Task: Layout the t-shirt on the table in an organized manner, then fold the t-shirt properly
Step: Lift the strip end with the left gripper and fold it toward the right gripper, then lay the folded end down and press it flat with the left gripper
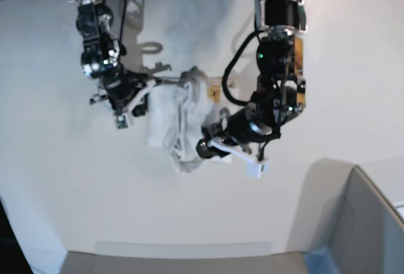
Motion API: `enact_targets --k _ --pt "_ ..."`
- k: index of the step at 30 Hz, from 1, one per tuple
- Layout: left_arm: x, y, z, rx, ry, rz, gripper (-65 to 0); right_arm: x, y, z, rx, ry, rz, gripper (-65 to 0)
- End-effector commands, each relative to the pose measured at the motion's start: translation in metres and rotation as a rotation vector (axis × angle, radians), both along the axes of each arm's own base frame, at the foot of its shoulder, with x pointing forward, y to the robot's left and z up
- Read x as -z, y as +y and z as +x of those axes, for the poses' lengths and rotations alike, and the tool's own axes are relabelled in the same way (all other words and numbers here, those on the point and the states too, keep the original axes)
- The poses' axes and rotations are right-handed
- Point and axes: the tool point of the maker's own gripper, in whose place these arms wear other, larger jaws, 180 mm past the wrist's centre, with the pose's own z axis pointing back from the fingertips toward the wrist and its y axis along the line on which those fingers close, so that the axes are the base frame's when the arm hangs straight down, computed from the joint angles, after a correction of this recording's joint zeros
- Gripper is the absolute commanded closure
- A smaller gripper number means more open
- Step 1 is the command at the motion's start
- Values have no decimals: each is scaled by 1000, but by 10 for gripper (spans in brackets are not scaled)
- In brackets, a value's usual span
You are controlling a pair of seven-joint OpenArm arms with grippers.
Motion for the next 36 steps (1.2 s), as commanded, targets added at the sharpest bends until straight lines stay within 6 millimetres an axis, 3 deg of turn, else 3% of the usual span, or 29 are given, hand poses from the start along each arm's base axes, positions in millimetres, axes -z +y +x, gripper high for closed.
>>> enact_targets --k 1,6,9,12,17,22,28,31,33,36 --pt "-14 -11 5 21 -32 -34 -162 -26 -15 12 37 -87 -5 -51" --pt "6 -13 3 24 27 -32 -162 -73 -42 22 130 -214 7 -51" --pt "7 -28 -2 73 26 -19 -162 -94 -56 24 166 -270 1 -51" --pt "11 -54 -9 132 1 8 -162 -94 -60 20 177 -269 -3 -51" --pt "44 -96 -30 230 25 68 -162 -90 -60 16 177 -258 -4 -51" --pt "40 -115 -35 261 -27 77 -162 -94 -72 14 206 -269 -12 -51" --pt "17 -120 -21 241 -67 41 -162 -98 -78 13 222 -280 -15 -51" --pt "-24 -121 -17 236 -179 3 -161 -97 -77 13 219 -278 -14 -51" --pt "-64 -119 -17 230 -289 -30 -161 -97 -76 13 217 -278 -14 -51" --pt "-88 -101 -16 220 -380 -5 -161 -97 -76 14 218 -276 -14 -51"
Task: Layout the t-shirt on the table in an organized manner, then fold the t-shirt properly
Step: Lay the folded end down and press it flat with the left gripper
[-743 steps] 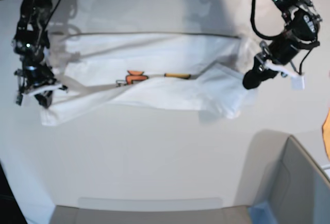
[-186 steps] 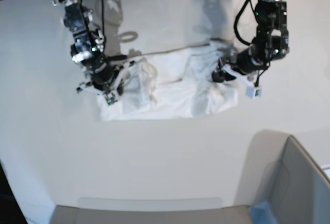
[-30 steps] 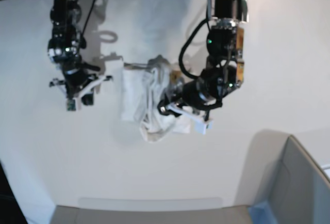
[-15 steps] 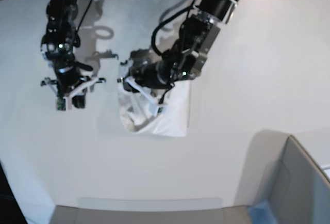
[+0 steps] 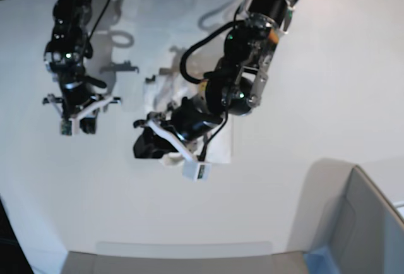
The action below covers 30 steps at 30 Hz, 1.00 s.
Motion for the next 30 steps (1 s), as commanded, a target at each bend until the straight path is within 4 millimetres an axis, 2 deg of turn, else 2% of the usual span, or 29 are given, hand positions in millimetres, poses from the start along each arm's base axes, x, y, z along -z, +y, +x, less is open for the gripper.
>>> enact_targets --k 1,4,8,10,11,13,17,21,24,30 --pt "1 10 4 -15 -15 26 -161 -17 -1 8 -5 -60 -8 -51" --pt "21 40 14 -69 9 87 -161 -17 -1 8 -5 -60 -8 -51" --pt "76 76 21 -154 153 144 -160 -17 -1 9 -4 -62 -8 -51" --pt "93 90 25 -191 202 155 -160 -17 -1 9 -4 -62 -8 -51" --pt "96 95 26 -201 213 156 -158 -17 -1 9 -4 -62 -8 -51" --pt "98 96 24 -204 222 156 -125 -17 -1 9 -4 -62 -8 -51" --pt "107 96 17 -212 255 158 0 -17 -1 9 -5 -60 -7 -51" --pt "118 105 15 -288 336 161 0 -17 -1 9 -5 -60 -7 -51" --pt "124 103 10 -278 351 201 0 -17 -1 9 -5 -60 -7 -51" --pt "129 79 -3 -199 338 239 -1 -17 -1 9 -5 -60 -6 -51"
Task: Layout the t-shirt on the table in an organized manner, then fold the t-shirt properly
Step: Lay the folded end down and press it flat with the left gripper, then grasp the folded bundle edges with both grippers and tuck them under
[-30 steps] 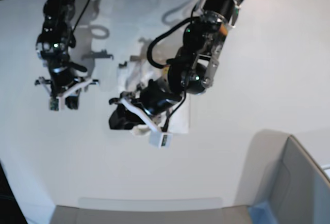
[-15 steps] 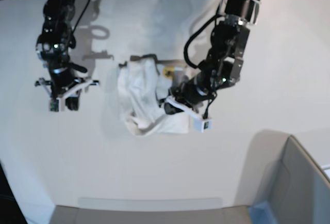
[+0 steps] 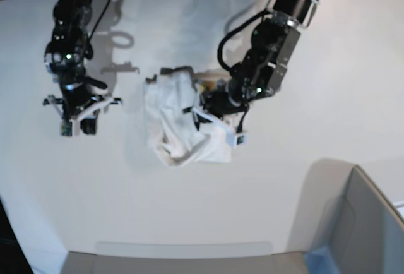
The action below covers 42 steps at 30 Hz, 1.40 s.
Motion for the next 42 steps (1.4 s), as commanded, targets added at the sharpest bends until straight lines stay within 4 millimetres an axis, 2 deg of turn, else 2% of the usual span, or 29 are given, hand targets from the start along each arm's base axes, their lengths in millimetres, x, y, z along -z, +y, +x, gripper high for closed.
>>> enact_targets --k 1,5,7,10,13,16,18,23,27,31,35,38,42 --pt "-15 -4 14 10 -55 -2 -1 -16 -1 7 -4 -56 -6 -51" --pt "1 -12 17 49 -22 45 -1 -16 -1 6 -4 -58 -7 -51" --pt "1 -22 20 59 -20 41 -1 -16 -1 6 -4 -58 -8 -51" --pt "-3 -27 22 52 -34 29 -1 -16 -3 5 1 -57 -8 -51" --pt "-10 -40 22 59 -39 1 -1 -13 -3 2 2 -50 -9 -51" --pt "-29 -47 34 66 -86 -18 -2 -15 -3 2 1 -54 -10 -51" --pt "-44 -60 36 76 -111 -49 -2 -14 -3 1 1 -51 -10 -51" --pt "-61 -83 43 100 -135 -86 -4 -14 -2 1 -2 -50 -9 -51" --pt "-43 -110 32 211 -112 -6 -4 -14 -2 1 0 -51 -9 -51" --pt "-25 -147 1 351 -91 55 -4 -15 -4 1 3 -54 -10 -51" --pt "-34 -164 -4 369 -135 36 -4 -17 -4 2 4 -61 -10 -51" --pt "-38 -165 -2 361 -149 27 -4 -20 -4 3 2 -69 -12 -51" --pt "-73 -170 -1 371 -233 -30 -4 -34 -1 4 -4 -107 -18 -51"
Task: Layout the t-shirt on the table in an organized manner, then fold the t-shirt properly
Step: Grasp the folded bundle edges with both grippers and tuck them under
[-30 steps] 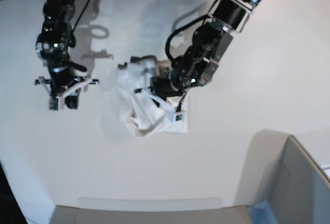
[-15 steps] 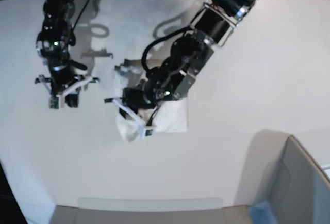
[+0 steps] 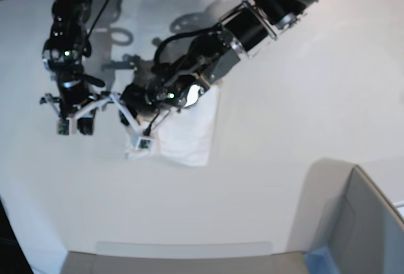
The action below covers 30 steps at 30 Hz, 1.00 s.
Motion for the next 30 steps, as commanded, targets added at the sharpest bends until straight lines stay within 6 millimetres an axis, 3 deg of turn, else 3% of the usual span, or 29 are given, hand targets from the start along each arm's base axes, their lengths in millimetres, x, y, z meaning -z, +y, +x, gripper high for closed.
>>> enact_targets --k 1,5,9,14,17,25,30 --pt "-38 -13 7 18 -83 -76 -4 -23 0 8 -8 -78 -9 -51" --pt "-83 -10 3 37 -186 -157 -4 -47 5 11 -21 -142 -16 -49" --pt "-104 26 19 -39 -239 -194 -3 -68 19 14 -59 -205 92 -47" --pt "-55 106 35 -249 -131 -149 -3 -75 46 18 -145 -220 221 -14" --pt "-27 140 32 -306 -89 -92 -3 -58 69 20 -198 -171 245 0" --pt "25 151 13 -309 23 -3 -3 5 130 21 -340 17 275 0" --pt "69 168 12 -346 109 79 -3 24 124 26 -313 67 276 0"
